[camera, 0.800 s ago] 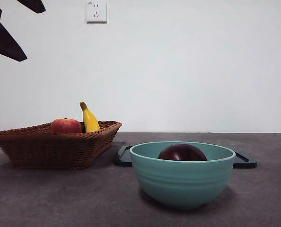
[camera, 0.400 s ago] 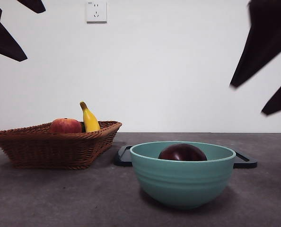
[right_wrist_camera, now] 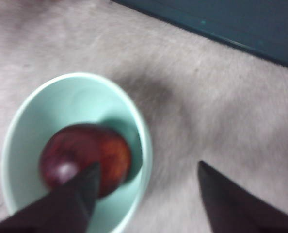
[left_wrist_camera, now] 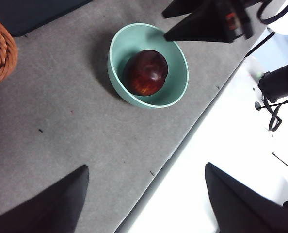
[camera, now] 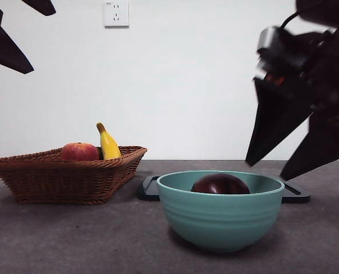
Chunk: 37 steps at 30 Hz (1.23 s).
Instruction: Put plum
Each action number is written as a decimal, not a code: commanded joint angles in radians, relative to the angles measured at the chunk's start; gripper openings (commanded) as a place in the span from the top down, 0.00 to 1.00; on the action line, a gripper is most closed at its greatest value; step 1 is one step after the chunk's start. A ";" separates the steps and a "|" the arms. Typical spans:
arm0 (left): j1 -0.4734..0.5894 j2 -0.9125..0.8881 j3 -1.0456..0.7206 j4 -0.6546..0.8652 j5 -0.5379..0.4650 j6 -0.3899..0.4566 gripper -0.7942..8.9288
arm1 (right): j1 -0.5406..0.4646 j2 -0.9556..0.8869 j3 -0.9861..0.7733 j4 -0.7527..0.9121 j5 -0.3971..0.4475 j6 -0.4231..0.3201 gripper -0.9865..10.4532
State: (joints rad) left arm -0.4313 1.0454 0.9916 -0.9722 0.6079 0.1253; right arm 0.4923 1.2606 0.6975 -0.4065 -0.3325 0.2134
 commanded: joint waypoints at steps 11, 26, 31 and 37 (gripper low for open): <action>-0.004 0.004 0.011 0.024 0.006 0.016 0.53 | 0.040 0.110 0.003 0.085 0.045 0.022 0.83; -0.004 0.004 0.011 0.024 0.006 0.016 0.53 | 0.042 0.106 0.031 0.127 0.007 0.050 0.90; -0.004 0.004 0.011 0.024 0.006 0.016 0.53 | 0.040 0.106 0.115 0.084 0.038 0.048 0.90; -0.004 0.004 0.011 0.024 0.006 0.016 0.53 | -0.008 0.126 0.237 0.045 0.078 0.032 0.90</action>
State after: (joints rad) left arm -0.4313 1.0454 0.9916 -0.9539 0.6079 0.1253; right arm 0.4870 1.3621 0.9112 -0.3653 -0.2573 0.2432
